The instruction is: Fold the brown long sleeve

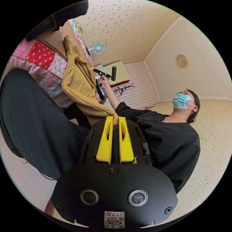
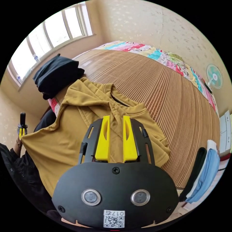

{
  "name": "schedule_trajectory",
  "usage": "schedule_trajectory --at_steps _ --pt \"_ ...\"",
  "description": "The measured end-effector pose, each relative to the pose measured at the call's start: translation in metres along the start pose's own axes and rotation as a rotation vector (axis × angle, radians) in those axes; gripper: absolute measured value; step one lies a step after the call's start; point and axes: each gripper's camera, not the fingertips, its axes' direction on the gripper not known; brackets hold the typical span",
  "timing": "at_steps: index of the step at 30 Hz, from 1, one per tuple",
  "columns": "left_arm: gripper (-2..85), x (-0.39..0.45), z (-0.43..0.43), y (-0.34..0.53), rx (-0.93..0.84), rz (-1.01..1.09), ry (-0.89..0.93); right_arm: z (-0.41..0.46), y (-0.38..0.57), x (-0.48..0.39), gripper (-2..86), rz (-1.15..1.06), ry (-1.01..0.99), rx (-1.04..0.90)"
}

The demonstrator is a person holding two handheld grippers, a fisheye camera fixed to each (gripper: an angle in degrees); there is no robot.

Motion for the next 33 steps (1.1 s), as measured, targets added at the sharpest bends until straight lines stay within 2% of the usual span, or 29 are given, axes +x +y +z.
schedule_trajectory --at_steps 5,8,12,15,19,24,27,30,33 --pt "4.7 0.001 -0.008 0.009 0.013 0.002 -0.003 -0.017 0.053 -0.03 1.6 -0.114 -0.103 0.16" --pt "4.7 -0.007 -0.007 0.011 0.02 -0.018 0.022 -0.009 0.084 -0.026 1.7 -0.085 -0.18 0.128" --pt "4.7 -0.011 -0.003 0.007 0.017 -0.019 0.029 -0.025 0.086 -0.014 4.9 -0.018 -0.144 0.262" --pt "4.7 -0.007 0.001 0.001 0.017 0.0 0.035 -0.004 0.048 -0.002 8.2 0.028 -0.078 0.142" --pt "4.8 -0.004 0.003 -0.003 0.014 0.006 0.029 0.04 0.026 0.008 5.7 0.055 0.001 -0.024" --pt "4.8 0.0 -0.003 0.0 0.016 0.013 0.014 0.017 0.086 0.0 3.0 0.002 -0.116 0.14" --pt "4.8 -0.005 -0.005 0.002 0.023 -0.002 0.027 0.025 0.134 0.002 2.9 -0.033 -0.227 0.134" --pt "4.8 -0.009 -0.003 0.0 0.018 -0.009 0.039 0.041 0.162 0.017 3.1 0.043 -0.251 0.057" --pt "4.8 -0.008 0.0 -0.004 0.009 -0.003 0.041 0.02 0.166 0.03 3.6 0.087 -0.282 0.15"
